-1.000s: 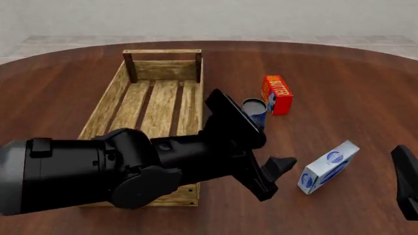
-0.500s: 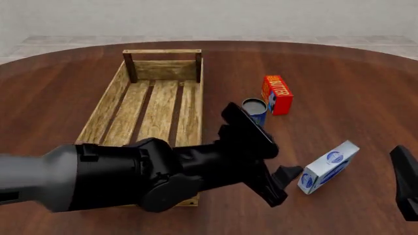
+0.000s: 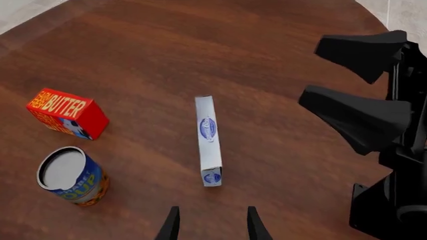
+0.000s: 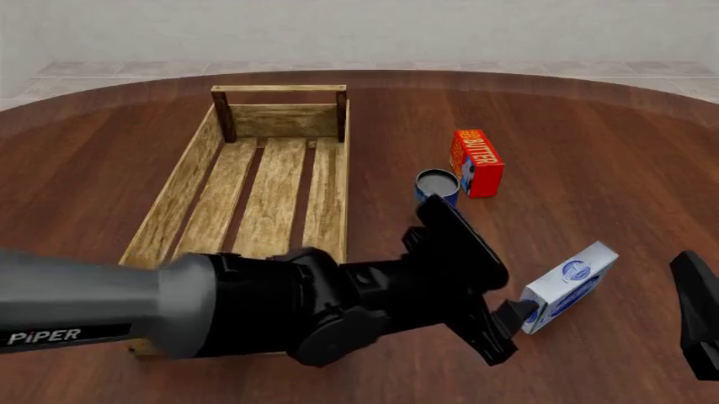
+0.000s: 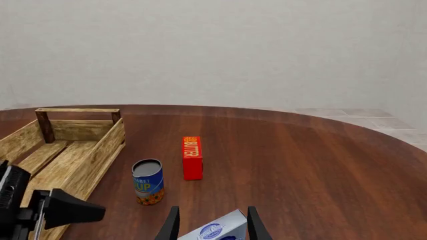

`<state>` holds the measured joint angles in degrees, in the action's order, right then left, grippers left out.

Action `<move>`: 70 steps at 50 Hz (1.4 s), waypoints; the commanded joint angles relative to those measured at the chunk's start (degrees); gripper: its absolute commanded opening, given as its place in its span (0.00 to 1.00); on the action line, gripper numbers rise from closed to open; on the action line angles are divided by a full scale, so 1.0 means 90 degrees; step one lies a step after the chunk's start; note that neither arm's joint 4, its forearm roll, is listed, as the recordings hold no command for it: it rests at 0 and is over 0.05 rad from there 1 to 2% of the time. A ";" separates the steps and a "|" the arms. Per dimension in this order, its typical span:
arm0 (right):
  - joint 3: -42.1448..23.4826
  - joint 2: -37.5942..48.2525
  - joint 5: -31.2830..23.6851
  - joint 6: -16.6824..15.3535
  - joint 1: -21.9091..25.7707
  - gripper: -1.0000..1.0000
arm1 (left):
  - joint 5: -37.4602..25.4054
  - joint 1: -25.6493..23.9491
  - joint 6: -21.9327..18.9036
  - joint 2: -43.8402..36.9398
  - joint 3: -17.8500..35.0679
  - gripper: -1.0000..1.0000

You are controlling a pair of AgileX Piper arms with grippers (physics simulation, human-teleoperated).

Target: Pick up the cream cheese and put it in the tray.

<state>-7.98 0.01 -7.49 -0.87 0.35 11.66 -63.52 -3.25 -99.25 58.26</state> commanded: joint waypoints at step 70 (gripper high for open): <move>0.0019 0.0000 -0.0054 0.0024 0.0022 1.00 | -0.0583 -0.0028 -0.0268 -0.2069 0.1903 1.00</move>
<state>-7.83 0.01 -7.93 -0.61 0.52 7.43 -63.74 -4.99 -116.50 73.33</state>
